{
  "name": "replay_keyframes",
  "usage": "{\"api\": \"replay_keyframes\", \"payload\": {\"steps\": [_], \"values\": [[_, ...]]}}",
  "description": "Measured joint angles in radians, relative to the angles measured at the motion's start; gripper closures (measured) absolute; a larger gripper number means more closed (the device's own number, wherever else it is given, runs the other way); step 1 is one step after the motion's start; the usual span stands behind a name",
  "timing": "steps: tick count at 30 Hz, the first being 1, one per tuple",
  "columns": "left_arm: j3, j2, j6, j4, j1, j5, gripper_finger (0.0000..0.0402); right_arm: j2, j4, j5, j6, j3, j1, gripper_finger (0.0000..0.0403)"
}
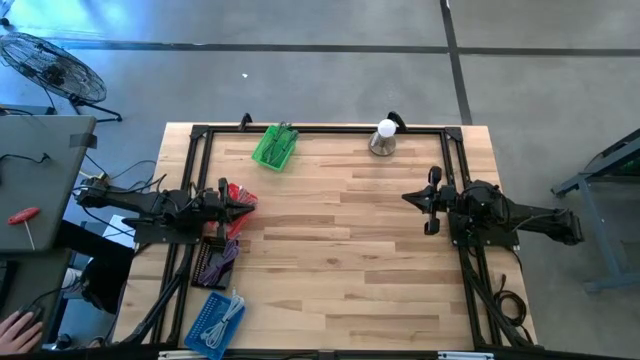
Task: Pick & Place USB Port
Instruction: Return to Home Position
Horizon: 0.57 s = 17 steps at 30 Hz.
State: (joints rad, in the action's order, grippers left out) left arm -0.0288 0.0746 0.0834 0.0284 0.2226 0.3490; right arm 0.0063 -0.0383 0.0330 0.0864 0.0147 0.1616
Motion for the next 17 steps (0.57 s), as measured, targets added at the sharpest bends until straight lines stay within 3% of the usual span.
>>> {"api": "replay_keyframes", "payload": {"steps": [17], "values": [[0.000,0.000,0.000,0.000,0.000,0.000,0.0401,0.000,0.000,0.000,0.000,0.000,0.000,0.0399]]}}
